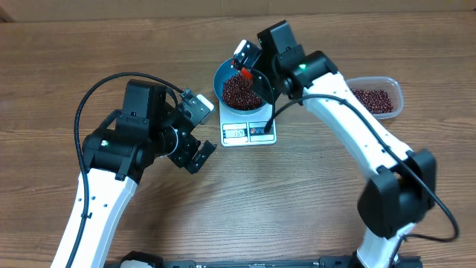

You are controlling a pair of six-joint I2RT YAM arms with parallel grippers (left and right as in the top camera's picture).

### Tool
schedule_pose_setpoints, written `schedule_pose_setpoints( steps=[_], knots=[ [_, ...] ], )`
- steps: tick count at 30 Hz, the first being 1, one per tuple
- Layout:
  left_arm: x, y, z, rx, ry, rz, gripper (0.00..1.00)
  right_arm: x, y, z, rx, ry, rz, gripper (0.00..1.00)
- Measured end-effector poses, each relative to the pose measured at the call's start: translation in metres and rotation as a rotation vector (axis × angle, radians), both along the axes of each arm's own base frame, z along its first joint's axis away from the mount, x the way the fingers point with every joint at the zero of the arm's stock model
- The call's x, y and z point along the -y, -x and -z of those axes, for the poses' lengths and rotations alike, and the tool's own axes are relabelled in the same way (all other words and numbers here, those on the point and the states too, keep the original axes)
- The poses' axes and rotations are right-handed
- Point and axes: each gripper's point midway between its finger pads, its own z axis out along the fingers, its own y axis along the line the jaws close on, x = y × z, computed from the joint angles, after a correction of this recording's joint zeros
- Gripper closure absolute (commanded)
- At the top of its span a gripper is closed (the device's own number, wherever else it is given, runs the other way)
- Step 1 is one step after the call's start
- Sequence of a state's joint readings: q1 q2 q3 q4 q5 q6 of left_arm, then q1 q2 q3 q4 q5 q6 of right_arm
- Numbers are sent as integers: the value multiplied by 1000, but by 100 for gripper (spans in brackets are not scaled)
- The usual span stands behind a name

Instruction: Scoop item into bowl and weigh 150g on scale

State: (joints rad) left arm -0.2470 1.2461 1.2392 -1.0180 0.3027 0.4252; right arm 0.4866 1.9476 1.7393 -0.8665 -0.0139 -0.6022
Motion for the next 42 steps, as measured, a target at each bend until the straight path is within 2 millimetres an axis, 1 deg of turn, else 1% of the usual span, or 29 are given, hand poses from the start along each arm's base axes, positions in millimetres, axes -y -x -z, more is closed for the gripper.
schedule_pose_setpoints(
  steps=[1,3,4,7,17,25,34,39,42],
  knots=[
    [0,0,0,0,0,0,0,-1,-1,10,-17,9,0,96],
    [0,0,0,0,0,0,0,-1,-3,22,-35,22,1,96],
    [0,0,0,0,0,0,0,-1,-5,35,-52,34,3,96],
    [0,0,0,0,0,0,0,-1,-8,46,-61,49,8,96],
    [0,0,0,0,0,0,0,-2,-12,45,-42,48,13,97],
    [0,0,0,0,0,0,0,7,-24,41,13,90,50,96],
    [0,0,0,0,0,0,0,10,-24,42,17,108,60,96],
    [0,0,0,-1,0,0,0,12,-20,49,-15,113,68,97],
    [0,0,0,-1,0,0,0,9,-15,55,-47,96,65,96]
  ],
)
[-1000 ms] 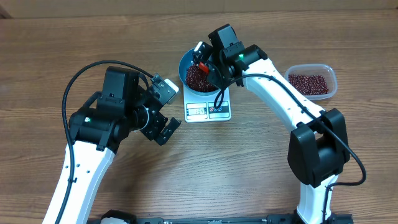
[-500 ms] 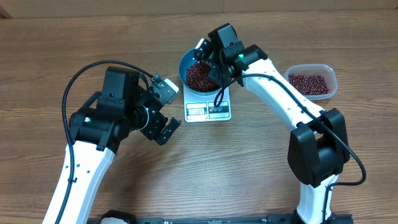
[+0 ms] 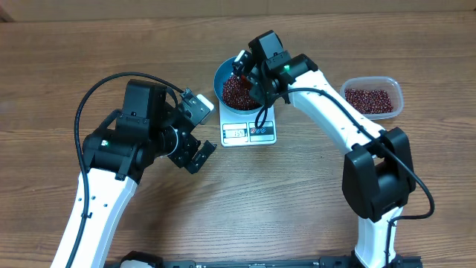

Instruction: Scoop item into bowl and weigh 150g on scale

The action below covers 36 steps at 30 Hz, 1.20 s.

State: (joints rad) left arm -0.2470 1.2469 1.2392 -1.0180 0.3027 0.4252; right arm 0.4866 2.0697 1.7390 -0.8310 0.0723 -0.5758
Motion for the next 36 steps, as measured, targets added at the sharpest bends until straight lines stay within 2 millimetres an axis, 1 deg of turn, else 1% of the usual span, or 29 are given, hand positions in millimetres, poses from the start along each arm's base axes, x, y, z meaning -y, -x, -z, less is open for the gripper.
schedule_pose_setpoints(
  steps=[4,7,13,18,23,25,29,33,36],
  knots=[
    [0,0,0,0,0,0,0,-4,4,2,-25,-34,17,96],
    [0,0,0,0,0,0,0,-7,12,5,-71,-62,31,96],
    [0,0,0,0,0,0,0,-12,17,5,-110,-118,83,97],
    [0,0,0,0,0,0,0,-22,26,5,-173,-193,93,96],
    [0,0,0,0,0,0,0,-27,32,3,-240,-268,131,96],
    [0,0,0,0,0,0,0,-26,31,-1,-256,-296,148,96],
    [0,0,0,0,0,0,0,-24,26,-16,-279,-362,171,97],
    [0,0,0,0,0,0,0,-25,29,-31,-334,-437,170,96],
    [0,0,0,0,0,0,0,-28,34,-38,-388,-498,172,96]
  ],
)
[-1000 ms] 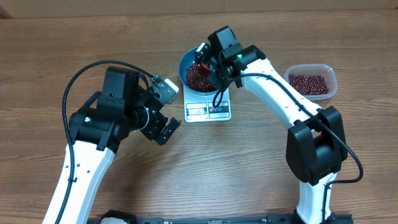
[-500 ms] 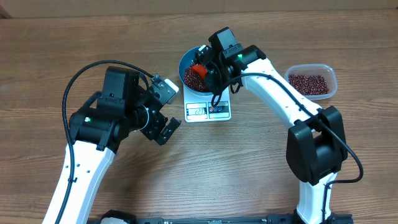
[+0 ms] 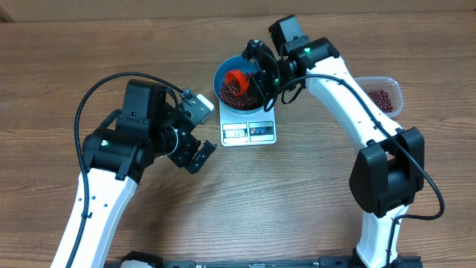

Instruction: Scoop item into bowl and weigh 150g on scale

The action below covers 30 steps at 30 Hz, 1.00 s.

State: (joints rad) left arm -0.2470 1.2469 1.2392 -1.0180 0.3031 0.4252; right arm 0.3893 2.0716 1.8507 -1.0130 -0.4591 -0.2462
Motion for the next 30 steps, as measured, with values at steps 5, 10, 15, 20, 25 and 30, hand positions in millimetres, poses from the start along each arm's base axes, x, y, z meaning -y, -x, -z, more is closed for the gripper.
schedule_pose_setpoints(
  steps=[5,10,15,20,25,30],
  knots=[
    [0,0,0,0,0,-1,0,3,3,-9,-77,-103,22,96],
    [0,0,0,0,0,0,0,16,-2,-15,-117,-170,58,96],
    [0,0,0,0,0,0,0,22,-2,-17,-141,-187,77,96],
    [0,0,0,0,0,-1,0,22,-2,-17,-144,-188,76,96],
    [0,0,0,0,0,0,0,24,-4,-15,-114,-165,63,96],
    [0,0,0,-1,0,0,0,29,-11,-12,-61,-111,68,96]
  ],
)
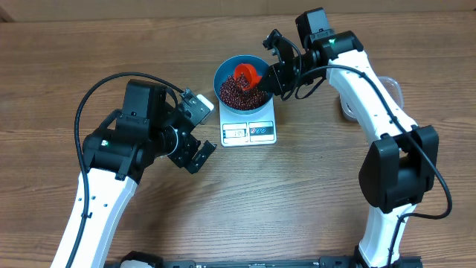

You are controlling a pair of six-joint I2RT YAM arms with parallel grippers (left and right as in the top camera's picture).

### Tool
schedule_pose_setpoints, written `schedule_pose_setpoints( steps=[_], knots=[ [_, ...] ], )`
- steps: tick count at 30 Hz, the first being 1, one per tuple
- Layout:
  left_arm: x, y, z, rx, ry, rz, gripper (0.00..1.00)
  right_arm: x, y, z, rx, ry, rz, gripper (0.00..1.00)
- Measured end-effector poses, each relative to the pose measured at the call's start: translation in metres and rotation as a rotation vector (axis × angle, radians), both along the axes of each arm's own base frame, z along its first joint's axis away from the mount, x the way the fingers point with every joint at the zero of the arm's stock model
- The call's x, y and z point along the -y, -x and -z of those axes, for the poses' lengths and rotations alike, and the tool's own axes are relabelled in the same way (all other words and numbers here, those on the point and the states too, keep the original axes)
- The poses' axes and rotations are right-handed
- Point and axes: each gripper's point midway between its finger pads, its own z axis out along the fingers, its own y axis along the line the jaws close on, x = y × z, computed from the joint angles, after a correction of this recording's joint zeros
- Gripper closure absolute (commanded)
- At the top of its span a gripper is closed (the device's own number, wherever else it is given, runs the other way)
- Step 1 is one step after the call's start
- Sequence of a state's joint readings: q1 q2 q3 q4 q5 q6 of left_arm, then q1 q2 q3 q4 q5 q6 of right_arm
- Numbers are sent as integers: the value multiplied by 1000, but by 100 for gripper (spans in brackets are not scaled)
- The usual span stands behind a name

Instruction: Scoop item into bowl and weigh 150g on scale

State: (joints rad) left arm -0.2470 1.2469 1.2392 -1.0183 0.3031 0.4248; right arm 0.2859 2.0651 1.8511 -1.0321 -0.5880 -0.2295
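Note:
A blue bowl (223, 72) full of dark red beans (232, 93) stands on the small white scale (249, 130) at the table's centre back. A red scoop (246, 74) lies over the bowl's right half, touching the beans. My right gripper (272, 76) is shut on the scoop's dark handle, just past the bowl's right rim. My left gripper (199, 156) hangs open over bare table, left of and in front of the scale. The scale's display is too small to read.
A clear plastic container (399, 91) sits at the back right, mostly hidden behind my right arm. The wooden table (297, 201) stretches out in front of the scale. My left arm's black cable (97, 93) loops over the left side.
The right gripper has moved right and back, off the bowl's right rim. The red scoop went from the bowl's left-centre to its right half. The left arm has not moved.
First the right gripper hung over the bowl's right side with little of the scoop showing. Then it was over the bowl's middle. Then the red scoop lay open in the bowl's left-centre, and now it is at the right side. The left arm stayed put throughout.

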Motion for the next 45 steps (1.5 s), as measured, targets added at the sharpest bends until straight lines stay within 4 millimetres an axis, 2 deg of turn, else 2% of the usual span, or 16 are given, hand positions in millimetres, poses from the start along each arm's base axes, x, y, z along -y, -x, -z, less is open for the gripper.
schedule_pose_setpoints(
  steps=[9,17,24,35,40,45],
  knots=[
    [0,0,0,0,0,0,0,13,-11,5,115,208,44,96],
    [0,0,0,1,0,0,0,-8,-1,8,168,307,7,96],
    [0,0,0,1,0,0,0,-2,-5,9,188,352,24,96],
    [0,0,0,0,0,0,0,2,-8,10,185,368,63,96],
    [0,0,0,-1,-1,0,0,-6,-10,5,172,297,75,96],
    [0,0,0,-1,-1,0,0,-1,-13,2,119,228,124,96]
  ],
)
